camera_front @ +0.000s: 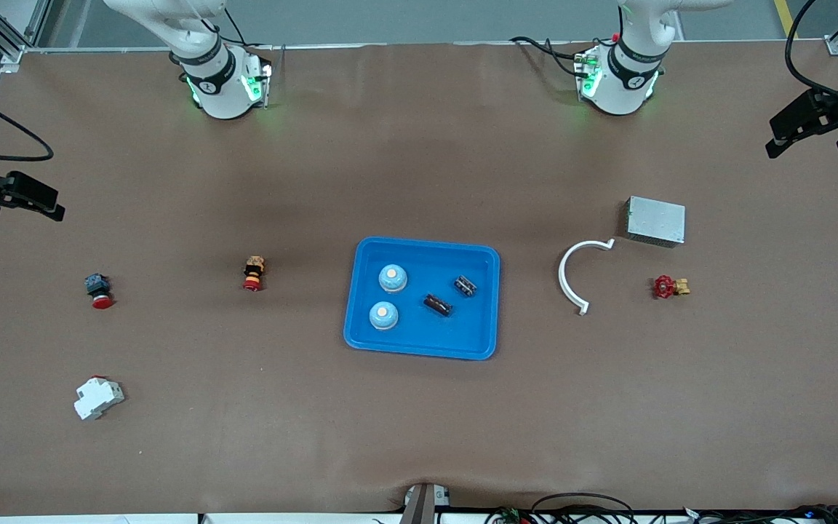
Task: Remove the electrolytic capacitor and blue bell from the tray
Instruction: 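Reach the left gripper into the blue tray toward a brown capacitor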
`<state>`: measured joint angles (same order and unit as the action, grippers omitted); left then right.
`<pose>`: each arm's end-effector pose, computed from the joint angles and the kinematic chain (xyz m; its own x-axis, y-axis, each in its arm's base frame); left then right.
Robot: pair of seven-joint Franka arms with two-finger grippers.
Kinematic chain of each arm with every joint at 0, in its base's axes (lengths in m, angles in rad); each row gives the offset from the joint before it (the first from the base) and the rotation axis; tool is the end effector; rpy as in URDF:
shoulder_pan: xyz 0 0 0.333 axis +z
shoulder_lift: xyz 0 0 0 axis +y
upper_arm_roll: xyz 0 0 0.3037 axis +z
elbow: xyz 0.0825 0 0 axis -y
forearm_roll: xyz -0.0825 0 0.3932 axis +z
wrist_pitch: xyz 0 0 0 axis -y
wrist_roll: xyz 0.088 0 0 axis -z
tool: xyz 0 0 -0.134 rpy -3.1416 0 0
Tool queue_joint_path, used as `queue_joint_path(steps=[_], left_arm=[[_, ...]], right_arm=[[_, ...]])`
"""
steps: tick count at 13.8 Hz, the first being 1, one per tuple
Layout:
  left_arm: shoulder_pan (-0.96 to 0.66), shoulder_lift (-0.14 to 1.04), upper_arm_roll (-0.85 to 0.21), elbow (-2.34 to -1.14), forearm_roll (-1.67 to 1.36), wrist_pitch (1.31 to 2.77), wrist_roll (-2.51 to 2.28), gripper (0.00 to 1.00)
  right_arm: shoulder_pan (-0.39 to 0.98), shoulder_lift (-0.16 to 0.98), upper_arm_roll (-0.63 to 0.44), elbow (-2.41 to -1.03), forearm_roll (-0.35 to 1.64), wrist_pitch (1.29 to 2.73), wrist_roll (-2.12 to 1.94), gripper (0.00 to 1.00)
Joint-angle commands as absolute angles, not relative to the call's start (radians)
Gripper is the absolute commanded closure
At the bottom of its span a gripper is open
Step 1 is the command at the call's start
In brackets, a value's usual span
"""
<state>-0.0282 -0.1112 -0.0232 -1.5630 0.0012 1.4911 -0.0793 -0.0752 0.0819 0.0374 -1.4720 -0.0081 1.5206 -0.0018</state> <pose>0.5214 -0.0274 0.6421 0.9988 0.0281 0.0394 0.0281 -0.9996 -0.0006 0.5818 -0.0240 0.5812 0.9988 -0.0364 -0.0332 -0.0363 -0.9993 0.0050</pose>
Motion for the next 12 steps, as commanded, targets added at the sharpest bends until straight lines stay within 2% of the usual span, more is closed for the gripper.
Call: queue_joint_path(steps=[1, 6, 12], left_arm=[[-0.029, -0.109, -0.026, -1.545, 0.005, 1.482, -0.064, 0.0], [-0.037, -0.069, -0.026, -1.543, 0.006, 1.482, -0.08, 0.0], [-0.044, 0.063, -0.156, -1.549, -0.002, 1.543, -0.274, 0.0]], right_arm=[[-0.08, 0.081, 0.043, -1.465, -0.011, 1.517, 0.002, 0.0], [-0.083, 0.081, 0.043, -1.465, -0.011, 1.516, 0.0, 0.0], [-0.087, 0.081, 0.041, -1.465, -0.003, 1.517, 0.002, 0.0]])
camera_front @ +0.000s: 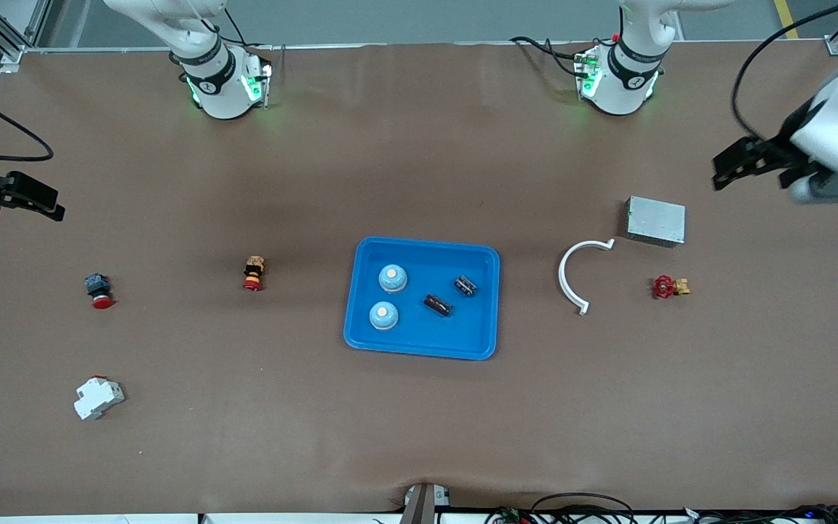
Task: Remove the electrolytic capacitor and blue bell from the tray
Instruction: 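Reach the left gripper into the blue tray toward a brown capacitor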
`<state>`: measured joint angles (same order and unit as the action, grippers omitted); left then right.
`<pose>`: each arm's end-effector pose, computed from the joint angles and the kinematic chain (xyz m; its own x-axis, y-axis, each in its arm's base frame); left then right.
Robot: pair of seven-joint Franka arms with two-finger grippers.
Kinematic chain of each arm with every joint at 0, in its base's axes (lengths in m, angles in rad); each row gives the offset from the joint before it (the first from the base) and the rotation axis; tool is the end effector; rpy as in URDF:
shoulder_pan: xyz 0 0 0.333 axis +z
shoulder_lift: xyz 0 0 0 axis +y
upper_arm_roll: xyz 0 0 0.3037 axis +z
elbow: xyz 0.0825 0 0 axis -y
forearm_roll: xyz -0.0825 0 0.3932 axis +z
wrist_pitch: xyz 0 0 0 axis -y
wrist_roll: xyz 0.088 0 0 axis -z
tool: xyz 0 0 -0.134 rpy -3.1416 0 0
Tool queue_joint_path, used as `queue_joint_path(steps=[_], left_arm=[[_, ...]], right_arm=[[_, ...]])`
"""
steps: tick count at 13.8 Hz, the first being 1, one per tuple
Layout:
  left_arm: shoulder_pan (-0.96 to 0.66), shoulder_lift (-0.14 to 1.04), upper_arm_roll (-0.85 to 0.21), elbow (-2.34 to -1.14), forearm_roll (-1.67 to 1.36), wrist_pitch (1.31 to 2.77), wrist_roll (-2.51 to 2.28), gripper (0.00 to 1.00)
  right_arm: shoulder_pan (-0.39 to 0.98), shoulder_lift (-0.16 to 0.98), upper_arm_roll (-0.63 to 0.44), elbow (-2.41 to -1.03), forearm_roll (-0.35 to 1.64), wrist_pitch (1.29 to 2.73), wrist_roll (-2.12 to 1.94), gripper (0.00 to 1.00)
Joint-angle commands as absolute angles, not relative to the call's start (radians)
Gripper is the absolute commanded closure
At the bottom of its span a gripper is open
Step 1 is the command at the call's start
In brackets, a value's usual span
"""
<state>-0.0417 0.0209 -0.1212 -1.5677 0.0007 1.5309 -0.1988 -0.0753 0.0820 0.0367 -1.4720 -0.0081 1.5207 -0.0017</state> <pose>0.5562 -0.0907 0.5716 0.9977 0.0361 -0.0567 0.0356 -0.9993 -0.0096 0.5818 -0.0244 0.5812 0.9988 -0.0373 -0.0332 -0.0372 -0.9993 0.0050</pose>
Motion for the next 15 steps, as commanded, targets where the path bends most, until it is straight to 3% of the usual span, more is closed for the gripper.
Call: queue_joint_path(steps=[1, 7, 15], left_arm=[[-0.044, 0.083, -0.173, -1.554, -0.002, 1.567, -0.31, 0.0], [-0.064, 0.207, -0.303, -1.555, 0.0, 1.683, -0.627, 0.0], [-0.239, 0.394, -0.304, -1.574, 0.029, 1.913, -1.058, 0.0]], right_arm=[[-0.087, 0.081, 0.041, -1.465, -0.003, 1.519, 0.002, 0.0], [-0.078, 0.084, 0.041, -1.466, -0.002, 1.522, 0.003, 0.0], [-0.028, 0.118, 0.044, -1.468, -0.002, 1.522, 0.003, 0.0]])
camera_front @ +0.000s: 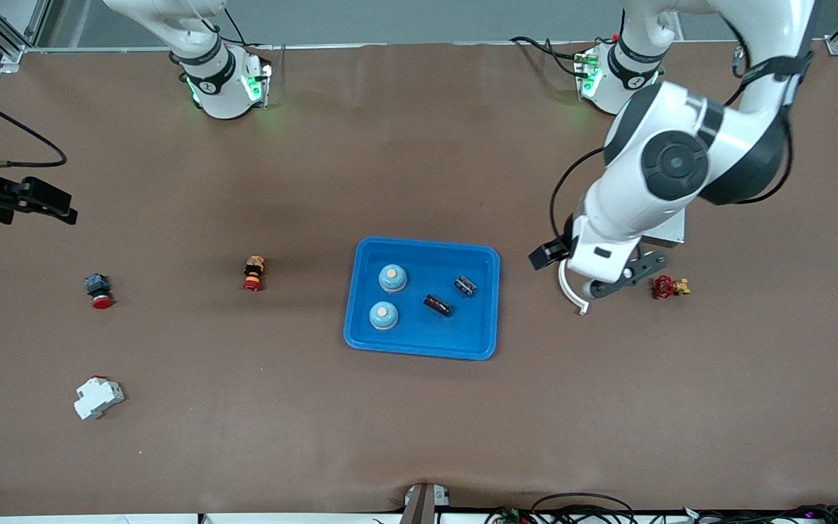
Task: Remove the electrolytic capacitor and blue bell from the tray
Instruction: 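Reach the left gripper into the blue tray toward a brown capacitor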
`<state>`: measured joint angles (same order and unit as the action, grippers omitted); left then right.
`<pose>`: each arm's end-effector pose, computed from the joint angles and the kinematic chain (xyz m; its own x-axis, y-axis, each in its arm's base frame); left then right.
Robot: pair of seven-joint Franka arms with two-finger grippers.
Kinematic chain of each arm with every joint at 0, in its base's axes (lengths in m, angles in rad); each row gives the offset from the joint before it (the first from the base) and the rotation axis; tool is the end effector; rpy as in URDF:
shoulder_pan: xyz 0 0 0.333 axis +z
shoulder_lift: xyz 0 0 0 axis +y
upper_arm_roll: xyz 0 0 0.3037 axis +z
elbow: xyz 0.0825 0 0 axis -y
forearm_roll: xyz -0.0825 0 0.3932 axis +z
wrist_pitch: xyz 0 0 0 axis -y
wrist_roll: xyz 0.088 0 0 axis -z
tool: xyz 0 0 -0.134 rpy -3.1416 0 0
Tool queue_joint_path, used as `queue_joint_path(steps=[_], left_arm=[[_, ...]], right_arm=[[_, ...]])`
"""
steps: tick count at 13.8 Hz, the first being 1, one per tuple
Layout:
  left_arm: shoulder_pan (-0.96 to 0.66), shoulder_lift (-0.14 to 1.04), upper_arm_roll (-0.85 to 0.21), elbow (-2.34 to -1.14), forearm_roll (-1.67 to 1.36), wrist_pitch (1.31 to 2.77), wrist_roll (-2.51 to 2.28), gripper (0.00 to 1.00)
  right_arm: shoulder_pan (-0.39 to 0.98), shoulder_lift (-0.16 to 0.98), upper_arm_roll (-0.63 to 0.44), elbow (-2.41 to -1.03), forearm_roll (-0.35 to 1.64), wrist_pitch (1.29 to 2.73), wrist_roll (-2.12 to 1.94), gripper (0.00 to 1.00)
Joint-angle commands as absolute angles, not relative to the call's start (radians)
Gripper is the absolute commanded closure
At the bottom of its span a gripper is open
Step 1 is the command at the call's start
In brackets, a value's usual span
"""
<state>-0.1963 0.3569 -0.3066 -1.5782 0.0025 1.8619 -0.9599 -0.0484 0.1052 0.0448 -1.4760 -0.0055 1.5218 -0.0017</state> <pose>0.5848 -0.3002 0.3954 0.8851 0.4503 -0.1174 0.4547 -0.8905 0.0121 0.5878 -0.0041 0.5658 0.9982 -0.0021 -0.0593 -0.0021 -1.0000 0.0007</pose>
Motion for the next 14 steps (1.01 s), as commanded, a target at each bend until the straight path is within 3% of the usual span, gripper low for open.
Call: queue_joint_path(steps=[1, 6, 10, 14], left_arm=[[-0.264, 0.42, -0.304, -1.578, 0.064, 1.946, -1.125, 0.0], [-0.357, 0.557, -0.304, -1.578, 0.165, 2.114, -1.391, 0.0], [-0.405, 0.661, -0.305, -1.578, 0.267, 2.235, -1.557, 0.0], [-0.426, 0.707, -0.305, -1.607, 0.348, 2.293, -1.643, 0.03]], right_arm=[[-0.022, 0.126, 0.044, -1.468, -0.002, 1.517, 0.003, 0.0], [0.018, 0.167, 0.044, -1.468, -0.002, 1.523, 0.003, 0.0], [0.125, 0.248, 0.044, -1.466, -0.005, 1.555, 0.005, 0.0], [0.176, 0.297, 0.044, -1.468, 0.023, 1.611, 0.076, 0.0]])
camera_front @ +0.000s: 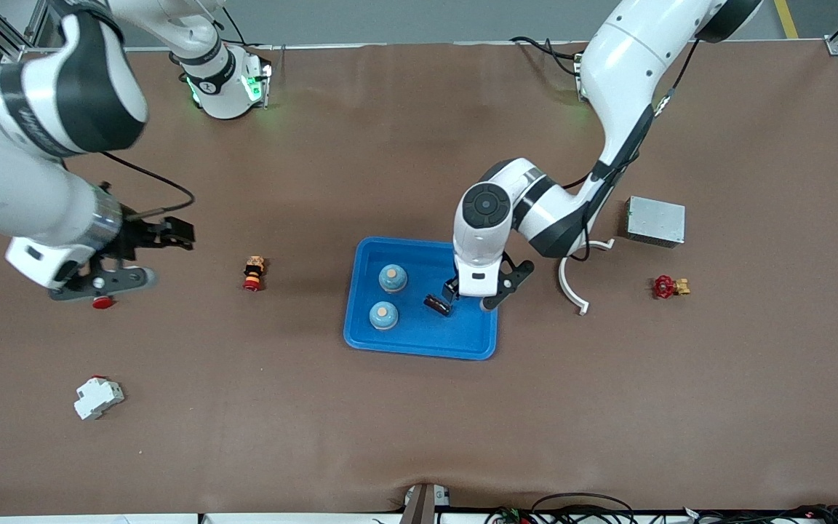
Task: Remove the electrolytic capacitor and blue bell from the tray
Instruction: 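Grasp the capacitor with the left gripper while the right gripper reaches the tray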
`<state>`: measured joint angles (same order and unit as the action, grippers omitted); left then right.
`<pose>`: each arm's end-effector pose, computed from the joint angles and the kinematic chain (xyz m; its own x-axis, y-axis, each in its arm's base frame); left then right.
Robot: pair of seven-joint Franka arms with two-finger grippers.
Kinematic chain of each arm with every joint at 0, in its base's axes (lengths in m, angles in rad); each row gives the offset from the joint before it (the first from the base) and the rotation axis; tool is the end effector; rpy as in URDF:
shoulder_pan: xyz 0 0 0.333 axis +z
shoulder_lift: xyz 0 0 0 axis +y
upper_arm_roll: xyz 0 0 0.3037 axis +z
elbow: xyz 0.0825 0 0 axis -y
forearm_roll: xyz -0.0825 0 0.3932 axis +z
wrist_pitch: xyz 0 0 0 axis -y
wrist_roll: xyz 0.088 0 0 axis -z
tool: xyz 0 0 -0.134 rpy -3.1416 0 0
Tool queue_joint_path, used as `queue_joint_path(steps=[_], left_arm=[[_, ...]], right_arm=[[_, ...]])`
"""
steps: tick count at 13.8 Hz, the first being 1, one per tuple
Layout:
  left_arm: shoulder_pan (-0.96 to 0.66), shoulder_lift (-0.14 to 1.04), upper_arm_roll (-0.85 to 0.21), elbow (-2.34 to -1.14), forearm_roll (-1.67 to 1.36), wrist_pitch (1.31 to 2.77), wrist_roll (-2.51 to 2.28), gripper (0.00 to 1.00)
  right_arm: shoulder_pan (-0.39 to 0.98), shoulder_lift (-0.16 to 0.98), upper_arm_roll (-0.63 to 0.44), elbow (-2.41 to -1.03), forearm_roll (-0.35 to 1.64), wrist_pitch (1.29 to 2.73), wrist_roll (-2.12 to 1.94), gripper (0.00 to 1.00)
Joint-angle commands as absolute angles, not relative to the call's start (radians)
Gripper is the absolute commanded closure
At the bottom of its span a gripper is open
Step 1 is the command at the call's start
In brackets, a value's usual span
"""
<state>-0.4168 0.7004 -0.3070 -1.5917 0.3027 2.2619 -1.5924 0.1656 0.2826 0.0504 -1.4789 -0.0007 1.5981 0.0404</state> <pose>0.5453 -0.4348 0.1956 0.7346 0.6774 0.0379 0.6776 -0.7353 0.0095 0.6166 0.1321 0.4618 0.9715 0.1722 -0.1627 0.1734 -0.9848 -0.0068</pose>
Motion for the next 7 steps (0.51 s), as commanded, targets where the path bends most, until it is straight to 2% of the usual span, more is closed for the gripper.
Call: queue_joint_path(steps=[1, 5, 7], left_arm=[[-0.433, 0.709, -0.304, -1.623, 0.365, 2.307, -1.663, 0.05], [-0.434, 0.724, -0.304, -1.635, 0.373, 2.313, -1.68, 0.21], [-0.433, 0.736, -0.304, -1.637, 0.373, 2.344, -1.68, 0.22]], right_arm=[[0.201, 0.308, 0.044, -1.473, 0.025, 1.621, 0.08, 0.0], [0.216, 0.365, 0.044, -1.479, 0.162, 1.68, 0.179, 0.0], [0.268, 0.385, 0.043, -1.486, 0.167, 1.729, 0.296, 0.0]])
